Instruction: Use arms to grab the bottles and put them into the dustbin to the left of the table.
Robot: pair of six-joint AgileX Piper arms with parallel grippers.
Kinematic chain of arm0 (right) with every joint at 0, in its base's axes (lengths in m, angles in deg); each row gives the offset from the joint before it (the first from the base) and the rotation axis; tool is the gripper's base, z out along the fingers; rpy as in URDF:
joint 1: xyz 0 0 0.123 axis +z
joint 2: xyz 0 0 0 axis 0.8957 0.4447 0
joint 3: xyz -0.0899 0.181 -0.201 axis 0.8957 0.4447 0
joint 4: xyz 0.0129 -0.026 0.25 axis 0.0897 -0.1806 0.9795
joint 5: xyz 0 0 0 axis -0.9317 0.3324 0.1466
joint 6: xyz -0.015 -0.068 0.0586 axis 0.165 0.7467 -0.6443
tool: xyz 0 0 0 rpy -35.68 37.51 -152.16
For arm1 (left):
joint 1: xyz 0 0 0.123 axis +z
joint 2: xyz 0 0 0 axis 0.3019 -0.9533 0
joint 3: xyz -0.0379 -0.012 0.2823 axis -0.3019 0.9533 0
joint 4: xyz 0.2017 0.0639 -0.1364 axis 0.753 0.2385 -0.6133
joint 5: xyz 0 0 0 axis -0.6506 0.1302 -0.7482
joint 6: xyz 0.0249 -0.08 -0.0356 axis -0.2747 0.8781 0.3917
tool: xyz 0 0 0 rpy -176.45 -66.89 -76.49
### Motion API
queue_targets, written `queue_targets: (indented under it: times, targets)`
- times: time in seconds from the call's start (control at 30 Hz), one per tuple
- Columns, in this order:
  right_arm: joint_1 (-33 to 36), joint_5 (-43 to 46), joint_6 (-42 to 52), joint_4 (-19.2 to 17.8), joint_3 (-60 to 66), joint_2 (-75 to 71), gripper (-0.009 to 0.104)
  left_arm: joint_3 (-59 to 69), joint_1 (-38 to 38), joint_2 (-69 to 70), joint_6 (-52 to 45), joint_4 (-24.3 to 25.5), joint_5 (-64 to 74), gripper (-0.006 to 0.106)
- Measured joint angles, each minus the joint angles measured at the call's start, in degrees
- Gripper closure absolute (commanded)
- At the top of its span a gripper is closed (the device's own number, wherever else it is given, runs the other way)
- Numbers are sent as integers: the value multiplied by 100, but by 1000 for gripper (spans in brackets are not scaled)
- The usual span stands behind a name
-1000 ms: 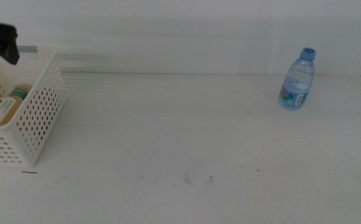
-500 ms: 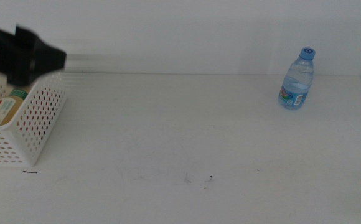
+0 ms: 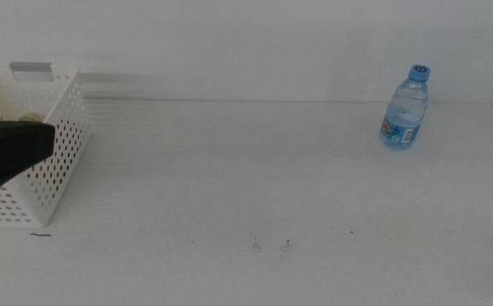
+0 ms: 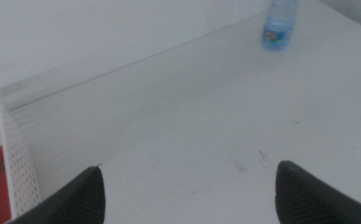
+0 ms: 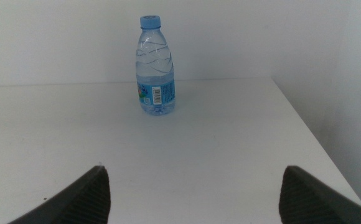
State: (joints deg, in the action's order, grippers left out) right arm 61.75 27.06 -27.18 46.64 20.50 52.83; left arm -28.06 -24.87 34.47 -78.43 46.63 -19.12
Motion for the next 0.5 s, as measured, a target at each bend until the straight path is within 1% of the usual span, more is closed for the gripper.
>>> queue_targets:
  times: [0.23,0.33,0.5]
  targets:
    - [0,0,0,0,0,0,18,-215,-1134,0,832,754,-166,7]
    - [0,0,0,0,0,0,18,-215,-1383,0,1055,872,-316,7]
    - [0,0,0,0,0,0,18,-215,-1452,0,1119,882,-560,7]
